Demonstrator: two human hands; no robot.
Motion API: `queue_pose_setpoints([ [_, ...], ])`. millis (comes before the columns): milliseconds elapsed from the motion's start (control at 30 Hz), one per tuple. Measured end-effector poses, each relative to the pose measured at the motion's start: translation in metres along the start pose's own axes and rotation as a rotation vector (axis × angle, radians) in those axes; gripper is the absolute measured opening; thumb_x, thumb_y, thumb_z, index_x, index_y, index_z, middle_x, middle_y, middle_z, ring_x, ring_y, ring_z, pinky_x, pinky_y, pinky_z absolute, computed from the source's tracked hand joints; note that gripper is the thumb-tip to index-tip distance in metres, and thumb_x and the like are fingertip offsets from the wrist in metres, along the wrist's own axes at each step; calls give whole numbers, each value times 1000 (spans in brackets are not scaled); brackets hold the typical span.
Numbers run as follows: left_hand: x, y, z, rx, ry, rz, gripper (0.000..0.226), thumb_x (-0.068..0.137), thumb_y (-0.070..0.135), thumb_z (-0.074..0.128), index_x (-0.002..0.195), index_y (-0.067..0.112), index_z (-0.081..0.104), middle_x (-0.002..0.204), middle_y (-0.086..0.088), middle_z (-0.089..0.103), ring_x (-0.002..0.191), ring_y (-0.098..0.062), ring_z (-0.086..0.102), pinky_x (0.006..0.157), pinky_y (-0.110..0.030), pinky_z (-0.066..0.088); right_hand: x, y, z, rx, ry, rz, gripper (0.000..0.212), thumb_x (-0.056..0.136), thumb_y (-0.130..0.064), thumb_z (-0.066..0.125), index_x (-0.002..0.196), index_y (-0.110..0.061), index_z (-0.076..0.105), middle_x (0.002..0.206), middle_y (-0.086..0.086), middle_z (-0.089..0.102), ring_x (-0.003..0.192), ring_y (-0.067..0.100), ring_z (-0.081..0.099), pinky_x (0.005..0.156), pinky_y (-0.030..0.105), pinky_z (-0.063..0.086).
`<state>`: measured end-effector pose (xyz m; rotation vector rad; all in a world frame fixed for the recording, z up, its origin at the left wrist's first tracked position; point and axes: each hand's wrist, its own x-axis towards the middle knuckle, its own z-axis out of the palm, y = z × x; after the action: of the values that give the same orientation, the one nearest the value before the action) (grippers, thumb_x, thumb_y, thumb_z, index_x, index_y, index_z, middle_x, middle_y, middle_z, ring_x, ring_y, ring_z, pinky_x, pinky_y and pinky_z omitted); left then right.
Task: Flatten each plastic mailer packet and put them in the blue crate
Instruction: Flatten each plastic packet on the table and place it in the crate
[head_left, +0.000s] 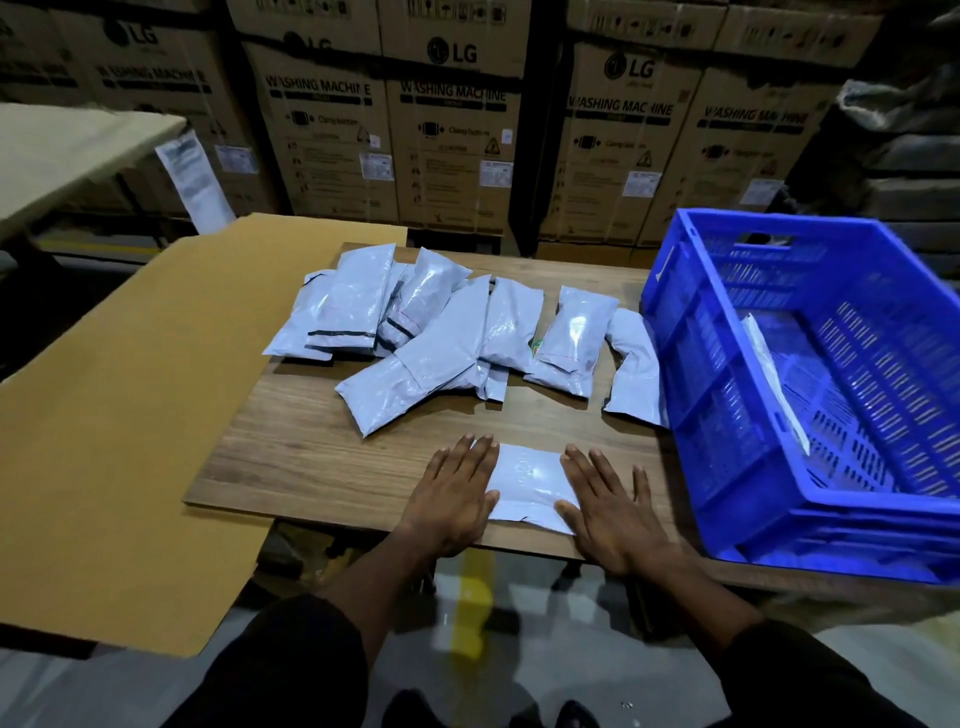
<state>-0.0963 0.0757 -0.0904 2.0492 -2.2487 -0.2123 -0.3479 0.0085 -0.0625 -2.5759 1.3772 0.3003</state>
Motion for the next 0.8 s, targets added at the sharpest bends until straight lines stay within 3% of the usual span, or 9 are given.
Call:
queue_pose_setpoints([
  [67, 0, -2, 4, 0, 0, -1, 72, 97, 47, 15, 161, 13, 13, 168, -3, 11, 155, -24, 8, 123, -51, 16, -4, 10, 0, 4, -23, -8, 67, 99, -63, 4, 155, -34, -17, 157, -24, -30, 144, 5, -31, 118, 56, -13],
  [200, 3, -7, 2, -54, -65, 25, 70, 100, 45, 13, 160, 17, -10, 167, 4, -15, 153, -19, -17, 122, -44, -5, -5, 21, -7, 24, -67, -39, 69, 99, -64, 7, 155, -33, -17, 156, -23, -33, 142, 5, -35, 117, 53, -15],
  [267, 5, -10, -4, -147, -66, 13, 67, 103, 45, 14, 160, 17, -8, 167, 5, -16, 153, -14, -18, 122, -40, -7, -3, 17, -10, 31, -46, -42, 73, 98, -64, 10, 158, -28, -11, 160, -17, -27, 144, 7, -32, 118, 53, -14],
  [367, 6, -11, -7, -279, 80, -83, 75, 96, 50, 0, 160, 13, 16, 167, -1, 12, 155, -14, 5, 125, -38, 5, 4, -4, -15, 46, 131, -63, 76, 95, -61, 4, 159, -20, 9, 166, -8, -8, 151, 12, -16, 121, 52, -6],
  [467, 9, -6, -8, -210, 140, 30, 62, 104, 38, 20, 144, 3, 50, 150, -13, 50, 139, -26, 47, 115, -41, 35, 19, -40, -17, -46, 194, -173, 65, 103, -49, 11, 149, -15, 42, 162, 2, 28, 150, 20, 22, 118, 49, 7],
  [500, 11, -7, -4, -183, 133, 65, 55, 105, 33, 26, 138, 2, 56, 143, -15, 57, 132, -28, 55, 111, -40, 37, 24, -50, -15, -57, 184, -201, 60, 104, -44, 19, 144, -13, 49, 156, 4, 39, 146, 22, 33, 115, 49, 11],
  [600, 12, -15, 7, -116, 97, 84, 51, 99, 30, 37, 140, 5, 54, 145, -12, 56, 133, -25, 53, 107, -39, 42, 34, -68, -4, -43, 180, -247, 55, 100, -37, 30, 145, -10, 47, 151, 6, 47, 141, 24, 42, 113, 46, 13],
  [667, 7, -19, 13, -82, 71, 78, 55, 99, 33, 37, 148, 9, 44, 154, -8, 46, 142, -23, 42, 112, -39, 35, 35, -70, 3, -50, 197, -240, 56, 99, -37, 32, 147, -10, 44, 151, 5, 47, 139, 22, 44, 113, 46, 17],
  [800, 2, -20, 9, -43, 55, 81, 59, 100, 34, 33, 155, 11, 35, 162, -5, 34, 149, -21, 29, 119, -35, 18, 37, -65, 0, -17, 122, -211, 66, 98, -47, 19, 156, -17, 28, 162, -2, 28, 149, 18, 26, 118, 42, 5],
])
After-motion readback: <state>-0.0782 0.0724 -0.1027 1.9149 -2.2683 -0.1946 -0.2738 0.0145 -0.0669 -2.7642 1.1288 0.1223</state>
